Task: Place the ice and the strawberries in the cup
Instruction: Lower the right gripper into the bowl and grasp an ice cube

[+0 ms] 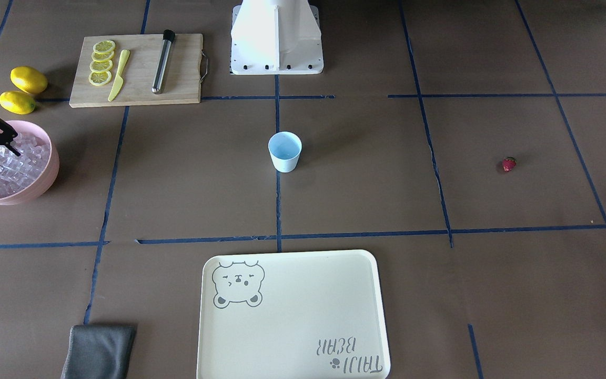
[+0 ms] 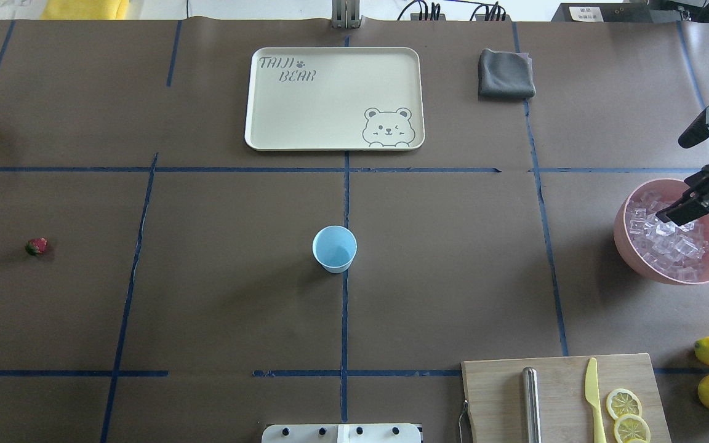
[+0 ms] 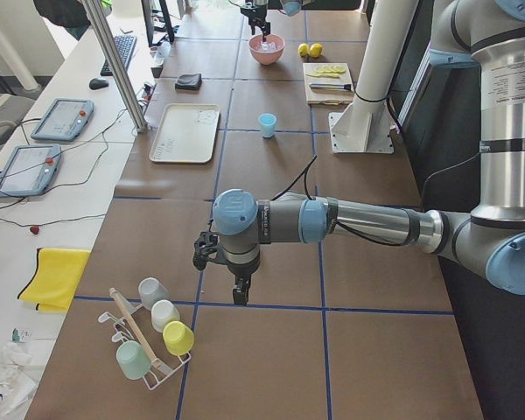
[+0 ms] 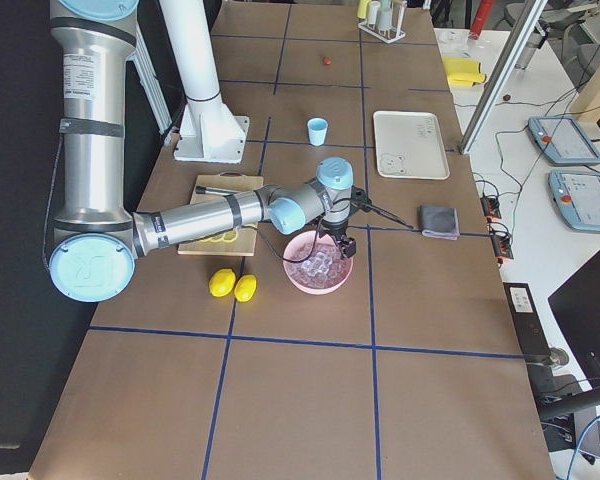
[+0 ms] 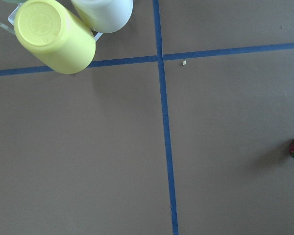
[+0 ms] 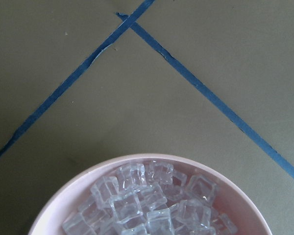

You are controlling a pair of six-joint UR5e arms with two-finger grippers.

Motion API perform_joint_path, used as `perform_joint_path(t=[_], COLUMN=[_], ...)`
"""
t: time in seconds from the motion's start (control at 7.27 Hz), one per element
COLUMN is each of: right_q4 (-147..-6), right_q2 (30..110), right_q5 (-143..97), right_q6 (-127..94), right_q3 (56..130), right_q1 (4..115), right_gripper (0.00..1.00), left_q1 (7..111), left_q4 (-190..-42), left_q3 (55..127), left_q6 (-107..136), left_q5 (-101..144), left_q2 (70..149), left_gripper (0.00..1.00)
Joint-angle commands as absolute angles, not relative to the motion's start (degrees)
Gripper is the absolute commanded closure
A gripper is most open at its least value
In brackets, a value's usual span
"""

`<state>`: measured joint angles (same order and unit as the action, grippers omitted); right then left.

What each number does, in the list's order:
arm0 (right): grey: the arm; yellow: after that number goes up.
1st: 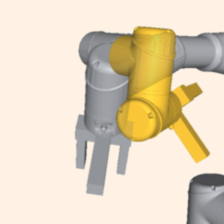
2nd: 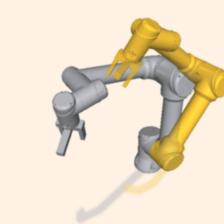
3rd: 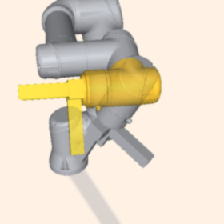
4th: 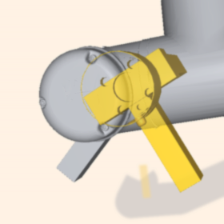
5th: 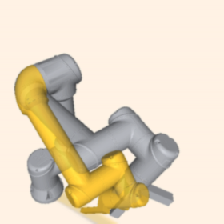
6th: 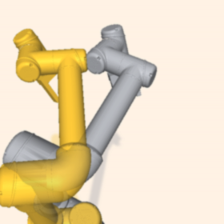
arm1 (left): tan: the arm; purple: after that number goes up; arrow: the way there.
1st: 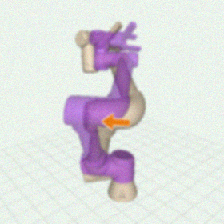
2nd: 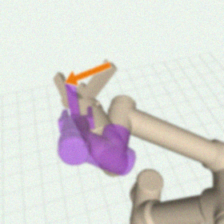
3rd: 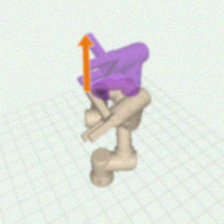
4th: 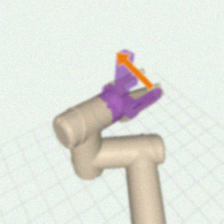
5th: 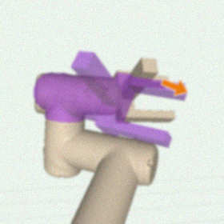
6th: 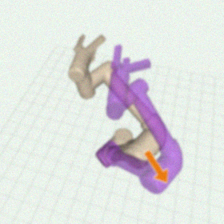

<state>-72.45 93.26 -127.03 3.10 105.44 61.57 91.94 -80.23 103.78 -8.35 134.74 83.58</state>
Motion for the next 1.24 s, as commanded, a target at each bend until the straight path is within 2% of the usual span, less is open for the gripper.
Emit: perform_joint_path(t=[0.0,0.55,0.69,0.83,0.96,1.1], right_q4=[-72.42,-72.33,-72.33,-72.33,-72.33,-72.33], right_q2=[94.12,94.31,94.22,94.22,94.13,94.13], right_q5=[-126.21,-126.3,-126.3,-126.3,-126.3,-126.3], right_q6=[2.99,3.16,3.16,3.25,3.51,3.69], right_q3=[105.12,102.83,102.83,102.83,102.92,103.35], right_q1=[59.42,57.75,57.74,57.74,57.74,57.83], right_gripper=[0.01,0.06,0.11,0.26,0.56,0.8], left_q1=[91.93,91.85,91.85,91.85,91.85,91.85], left_q4=[-80.16,-80.07,-80.07,-80.07,-80.07,-80.07], left_q3=[103.71,103.71,103.71,103.71,103.71,103.71], left_q6=[-8.35,-8.35,-8.44,-8.44,-8.44,-8.35], left_q5=[134.74,134.74,134.74,134.74,134.82,134.74], left_q2=[83.5,83.58,83.5,83.5,83.5,83.5], left_gripper=[0.0,0.0,0.0,0.0,0.0,0.0])
